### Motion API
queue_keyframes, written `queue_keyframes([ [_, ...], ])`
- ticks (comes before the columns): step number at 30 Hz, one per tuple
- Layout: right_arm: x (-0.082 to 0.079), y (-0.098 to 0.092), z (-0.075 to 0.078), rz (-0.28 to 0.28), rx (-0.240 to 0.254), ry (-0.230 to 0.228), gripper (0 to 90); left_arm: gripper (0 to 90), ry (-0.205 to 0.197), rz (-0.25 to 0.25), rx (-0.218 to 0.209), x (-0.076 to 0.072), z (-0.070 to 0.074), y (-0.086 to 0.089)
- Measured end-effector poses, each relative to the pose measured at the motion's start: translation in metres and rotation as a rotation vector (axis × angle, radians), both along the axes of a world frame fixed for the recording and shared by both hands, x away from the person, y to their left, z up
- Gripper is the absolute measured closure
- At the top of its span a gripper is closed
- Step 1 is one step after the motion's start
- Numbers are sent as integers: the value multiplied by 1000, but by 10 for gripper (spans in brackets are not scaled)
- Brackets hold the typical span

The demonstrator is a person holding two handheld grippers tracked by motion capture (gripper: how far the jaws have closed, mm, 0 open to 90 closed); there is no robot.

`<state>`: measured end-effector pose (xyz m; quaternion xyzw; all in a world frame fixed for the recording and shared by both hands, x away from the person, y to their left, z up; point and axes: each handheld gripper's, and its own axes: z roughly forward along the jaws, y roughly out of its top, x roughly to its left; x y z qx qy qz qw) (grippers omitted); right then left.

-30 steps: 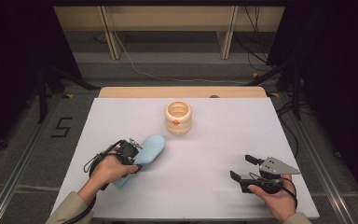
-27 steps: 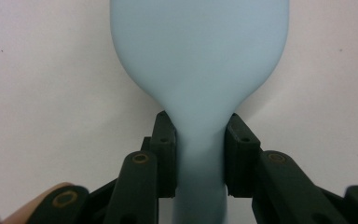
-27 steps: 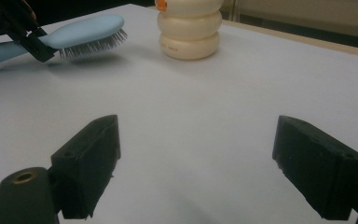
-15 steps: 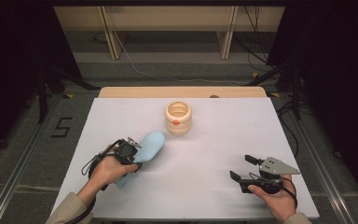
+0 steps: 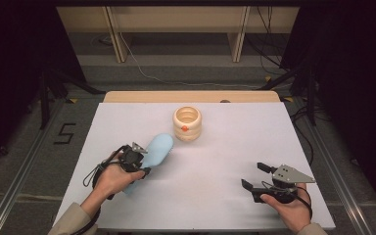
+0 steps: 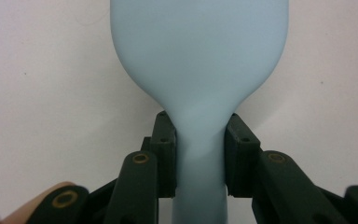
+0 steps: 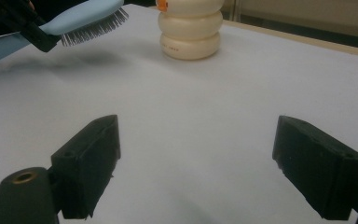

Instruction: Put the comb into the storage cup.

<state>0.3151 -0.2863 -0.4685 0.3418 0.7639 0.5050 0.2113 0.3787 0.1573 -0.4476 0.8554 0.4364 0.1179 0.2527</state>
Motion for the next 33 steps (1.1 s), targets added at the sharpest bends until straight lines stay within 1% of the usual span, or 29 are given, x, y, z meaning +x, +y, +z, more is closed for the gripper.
queue_keyframes([
  [4,0,0,0,0,0,1,159,692,-16,-1,-12,-1,0,-1],
  [5,0,0,0,0,0,0,159,692,-25,0,-11,-1,0,-2],
  [8,0,0,0,0,1,0,159,692,-36,-2,-13,-2,0,-4],
  [17,0,0,0,2,2,-1,159,692,-52,-5,-25,-4,1,-7],
  [20,0,0,0,2,2,0,158,692,-64,-3,-30,-4,2,-7],
  [33,0,0,0,2,2,1,159,692,-112,19,-78,-6,6,-8],
])
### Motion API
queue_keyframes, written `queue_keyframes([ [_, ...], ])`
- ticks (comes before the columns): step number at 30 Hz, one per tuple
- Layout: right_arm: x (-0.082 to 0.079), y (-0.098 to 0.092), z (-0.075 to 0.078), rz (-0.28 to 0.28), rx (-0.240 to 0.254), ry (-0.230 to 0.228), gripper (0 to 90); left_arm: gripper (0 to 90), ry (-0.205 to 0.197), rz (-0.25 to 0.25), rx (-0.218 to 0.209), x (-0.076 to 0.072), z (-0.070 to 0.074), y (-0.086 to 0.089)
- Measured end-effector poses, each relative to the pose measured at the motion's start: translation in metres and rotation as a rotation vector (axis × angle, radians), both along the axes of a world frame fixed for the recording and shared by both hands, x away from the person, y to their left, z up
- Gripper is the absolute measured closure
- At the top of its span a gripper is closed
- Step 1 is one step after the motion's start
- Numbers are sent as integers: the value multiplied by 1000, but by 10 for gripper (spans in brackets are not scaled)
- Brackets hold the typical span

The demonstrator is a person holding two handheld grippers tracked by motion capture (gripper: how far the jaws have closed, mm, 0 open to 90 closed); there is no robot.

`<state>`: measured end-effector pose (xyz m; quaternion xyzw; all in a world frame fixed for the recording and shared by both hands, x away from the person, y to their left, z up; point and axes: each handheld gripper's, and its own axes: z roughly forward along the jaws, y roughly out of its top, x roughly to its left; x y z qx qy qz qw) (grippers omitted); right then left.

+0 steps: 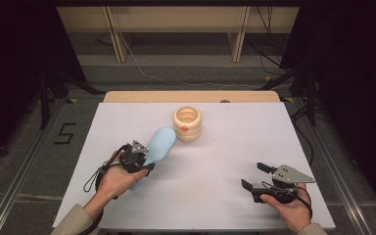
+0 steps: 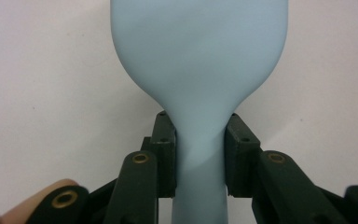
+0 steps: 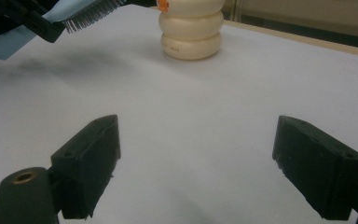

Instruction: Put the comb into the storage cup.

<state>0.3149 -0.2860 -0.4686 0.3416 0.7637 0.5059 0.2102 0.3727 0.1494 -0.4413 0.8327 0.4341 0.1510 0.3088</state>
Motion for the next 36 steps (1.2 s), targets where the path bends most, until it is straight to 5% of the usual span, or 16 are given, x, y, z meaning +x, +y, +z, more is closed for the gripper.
queue_keyframes([
  [36,0,1,1,-4,1,1,158,692,-103,49,-144,-3,7,-4],
])
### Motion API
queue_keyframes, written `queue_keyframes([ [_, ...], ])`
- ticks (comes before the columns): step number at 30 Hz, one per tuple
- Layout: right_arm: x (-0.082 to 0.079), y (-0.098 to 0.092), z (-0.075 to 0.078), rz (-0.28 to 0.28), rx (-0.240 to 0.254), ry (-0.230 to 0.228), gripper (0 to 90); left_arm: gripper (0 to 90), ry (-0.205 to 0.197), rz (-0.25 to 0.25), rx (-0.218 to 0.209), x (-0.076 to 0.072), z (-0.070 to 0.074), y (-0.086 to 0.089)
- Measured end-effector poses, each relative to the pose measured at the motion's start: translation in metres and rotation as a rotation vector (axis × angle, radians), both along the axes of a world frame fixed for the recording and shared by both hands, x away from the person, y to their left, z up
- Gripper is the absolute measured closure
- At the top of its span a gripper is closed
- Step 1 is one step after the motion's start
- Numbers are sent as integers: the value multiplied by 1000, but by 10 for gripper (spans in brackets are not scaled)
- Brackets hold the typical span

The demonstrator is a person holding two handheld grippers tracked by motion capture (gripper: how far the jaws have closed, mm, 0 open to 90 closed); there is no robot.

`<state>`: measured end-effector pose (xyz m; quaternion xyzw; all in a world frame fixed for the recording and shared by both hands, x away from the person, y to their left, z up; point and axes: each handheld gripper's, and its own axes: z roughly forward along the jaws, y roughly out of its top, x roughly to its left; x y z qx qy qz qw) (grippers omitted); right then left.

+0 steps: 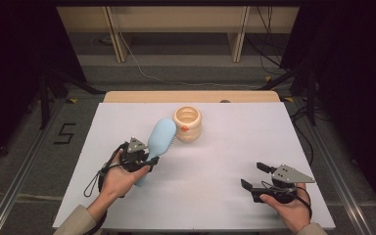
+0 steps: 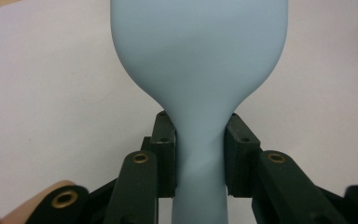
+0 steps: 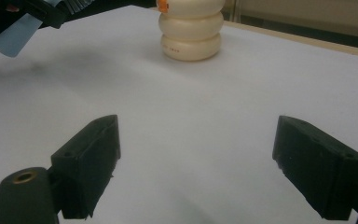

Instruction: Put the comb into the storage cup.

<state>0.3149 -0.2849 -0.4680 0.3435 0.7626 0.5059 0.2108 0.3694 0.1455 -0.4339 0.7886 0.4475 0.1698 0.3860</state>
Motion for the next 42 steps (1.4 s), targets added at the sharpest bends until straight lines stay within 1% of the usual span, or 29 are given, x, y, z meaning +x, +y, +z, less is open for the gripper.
queue_keyframes([
  [4,0,0,0,-1,0,-1,159,692,-10,-1,-11,0,1,0],
  [10,0,1,0,0,-2,0,158,692,-24,11,-26,1,0,0],
  [15,0,3,1,2,3,-2,158,692,-38,18,-46,0,2,-1],
  [19,0,6,1,6,-1,-6,158,692,-48,10,-48,-1,2,-4],
  [22,-1,8,3,11,7,-13,157,692,-48,11,-55,-1,2,-5],
  [26,-1,12,3,15,2,-13,158,692,-49,10,-63,-1,2,-6],
  [32,-2,17,4,21,12,-20,157,692,-51,13,-82,0,2,-9],
  [42,-2,29,4,49,20,-13,157,692,-38,-14,-79,0,0,-20],
])
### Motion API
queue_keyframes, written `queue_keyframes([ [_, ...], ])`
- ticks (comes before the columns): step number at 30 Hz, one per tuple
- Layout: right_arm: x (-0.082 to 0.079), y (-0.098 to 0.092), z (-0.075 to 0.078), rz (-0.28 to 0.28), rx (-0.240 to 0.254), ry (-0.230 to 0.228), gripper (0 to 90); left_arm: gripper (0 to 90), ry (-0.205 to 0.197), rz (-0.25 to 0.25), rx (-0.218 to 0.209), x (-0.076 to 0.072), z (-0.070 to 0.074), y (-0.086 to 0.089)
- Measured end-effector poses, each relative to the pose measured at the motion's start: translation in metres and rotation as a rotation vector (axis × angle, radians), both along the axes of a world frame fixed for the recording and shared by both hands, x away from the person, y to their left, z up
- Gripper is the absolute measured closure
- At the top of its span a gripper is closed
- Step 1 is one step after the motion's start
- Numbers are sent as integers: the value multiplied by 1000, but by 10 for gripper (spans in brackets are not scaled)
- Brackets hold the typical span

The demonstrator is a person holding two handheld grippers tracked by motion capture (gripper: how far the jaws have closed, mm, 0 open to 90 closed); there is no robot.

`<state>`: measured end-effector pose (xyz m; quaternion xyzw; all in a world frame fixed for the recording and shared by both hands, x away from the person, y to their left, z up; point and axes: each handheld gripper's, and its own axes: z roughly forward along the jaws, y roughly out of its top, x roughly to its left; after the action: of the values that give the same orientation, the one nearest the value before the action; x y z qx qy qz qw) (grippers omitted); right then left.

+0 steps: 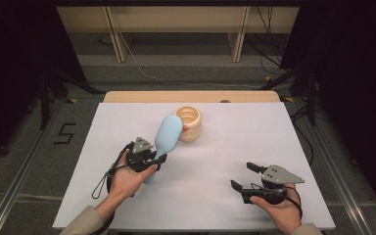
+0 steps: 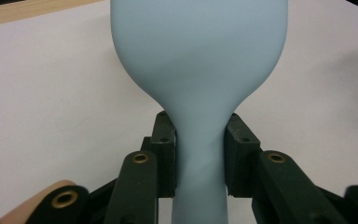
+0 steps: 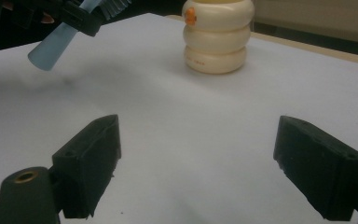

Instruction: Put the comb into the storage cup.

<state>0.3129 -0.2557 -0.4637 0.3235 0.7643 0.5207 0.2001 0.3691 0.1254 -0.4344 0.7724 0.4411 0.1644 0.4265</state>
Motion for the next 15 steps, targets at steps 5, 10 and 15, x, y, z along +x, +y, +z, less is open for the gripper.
queue_keyframes([
  [5,1,8,-1,13,14,12,157,692,7,-11,-5,0,-1,-6],
  [10,1,19,-2,35,9,22,157,692,9,-19,-9,0,0,-10],
  [15,2,30,-3,52,26,29,157,692,7,-30,-11,0,0,-16],
])
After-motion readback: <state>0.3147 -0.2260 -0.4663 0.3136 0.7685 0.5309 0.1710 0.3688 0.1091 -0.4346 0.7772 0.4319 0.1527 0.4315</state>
